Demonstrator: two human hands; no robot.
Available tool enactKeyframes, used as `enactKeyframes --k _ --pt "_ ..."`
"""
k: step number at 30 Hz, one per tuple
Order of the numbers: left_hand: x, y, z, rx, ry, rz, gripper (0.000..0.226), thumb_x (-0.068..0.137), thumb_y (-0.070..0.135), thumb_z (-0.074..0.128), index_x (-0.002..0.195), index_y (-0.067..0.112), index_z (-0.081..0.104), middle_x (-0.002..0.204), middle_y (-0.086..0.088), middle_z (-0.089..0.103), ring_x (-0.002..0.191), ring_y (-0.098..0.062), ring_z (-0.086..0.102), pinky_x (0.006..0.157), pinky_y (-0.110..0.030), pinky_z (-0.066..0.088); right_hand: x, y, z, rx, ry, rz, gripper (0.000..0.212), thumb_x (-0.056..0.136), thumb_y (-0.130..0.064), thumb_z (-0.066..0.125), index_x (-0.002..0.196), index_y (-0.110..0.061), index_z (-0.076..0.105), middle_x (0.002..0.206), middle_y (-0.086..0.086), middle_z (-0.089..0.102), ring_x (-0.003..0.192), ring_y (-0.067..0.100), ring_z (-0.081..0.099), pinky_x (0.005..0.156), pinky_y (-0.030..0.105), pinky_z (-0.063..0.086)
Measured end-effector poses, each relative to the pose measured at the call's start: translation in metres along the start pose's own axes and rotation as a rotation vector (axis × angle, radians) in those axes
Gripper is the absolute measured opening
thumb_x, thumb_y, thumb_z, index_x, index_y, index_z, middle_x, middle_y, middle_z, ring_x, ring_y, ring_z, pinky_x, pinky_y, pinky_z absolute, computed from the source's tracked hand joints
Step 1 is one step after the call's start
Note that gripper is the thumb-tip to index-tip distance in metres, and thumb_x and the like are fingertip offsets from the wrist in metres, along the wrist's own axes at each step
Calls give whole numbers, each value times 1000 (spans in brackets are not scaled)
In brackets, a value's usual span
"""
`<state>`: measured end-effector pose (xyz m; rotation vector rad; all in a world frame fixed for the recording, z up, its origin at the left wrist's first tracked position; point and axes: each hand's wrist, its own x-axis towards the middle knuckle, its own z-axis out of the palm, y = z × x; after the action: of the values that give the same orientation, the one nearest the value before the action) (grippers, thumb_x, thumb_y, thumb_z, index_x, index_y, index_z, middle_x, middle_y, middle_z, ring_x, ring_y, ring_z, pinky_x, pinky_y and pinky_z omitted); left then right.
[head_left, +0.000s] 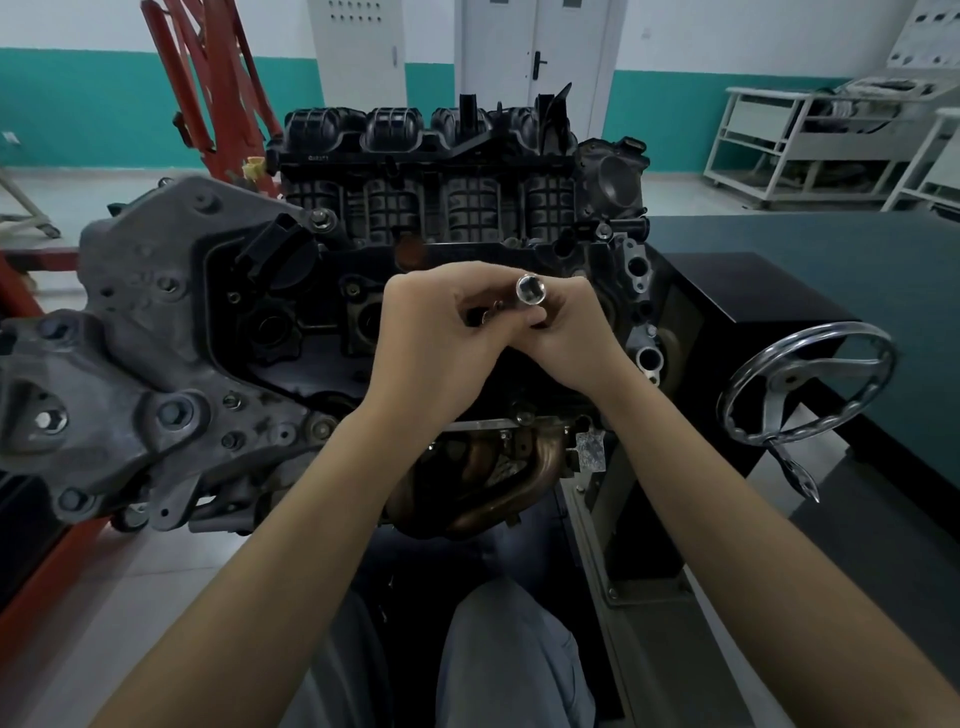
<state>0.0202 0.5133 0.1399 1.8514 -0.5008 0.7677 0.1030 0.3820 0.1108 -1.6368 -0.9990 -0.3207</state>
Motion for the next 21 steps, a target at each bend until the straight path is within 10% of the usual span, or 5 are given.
enactKeyframes --k 5,10,17,21 --pt "1 -4 -5 -156 -120 -16 33 79 -12 68 107 5 68 98 -8 72 97 -17 70 90 -33 55 -1 -3 2 3 15 34 19 77 -11 65 72 -29 64 73 -29 66 74 -9 64 69 7 45" --pt "-2 -2 -2 -13 32 -60 22 72 2 81 87 15 72 84 7 72 83 -4 69 79 -23 56 1 6 0 -23 48 32 22 78 1 73 96 -11 71 89 0 72 86 9 70 77 21 52" --pt "-1 0 -5 -151 -94 -49 29 78 -11 70 103 3 70 97 -11 72 96 -19 70 90 -40 55 -1 -2 2 -29 -21 22 26 81 -8 65 97 -30 68 84 -34 67 85 -10 64 76 8 47" --pt "-2 1 -2 -72 26 -71 28 68 3 83 90 16 72 87 7 72 85 -4 70 82 -24 56 0 4 1 -44 54 7 20 77 -9 74 96 -15 70 89 0 74 86 14 71 78 28 55"
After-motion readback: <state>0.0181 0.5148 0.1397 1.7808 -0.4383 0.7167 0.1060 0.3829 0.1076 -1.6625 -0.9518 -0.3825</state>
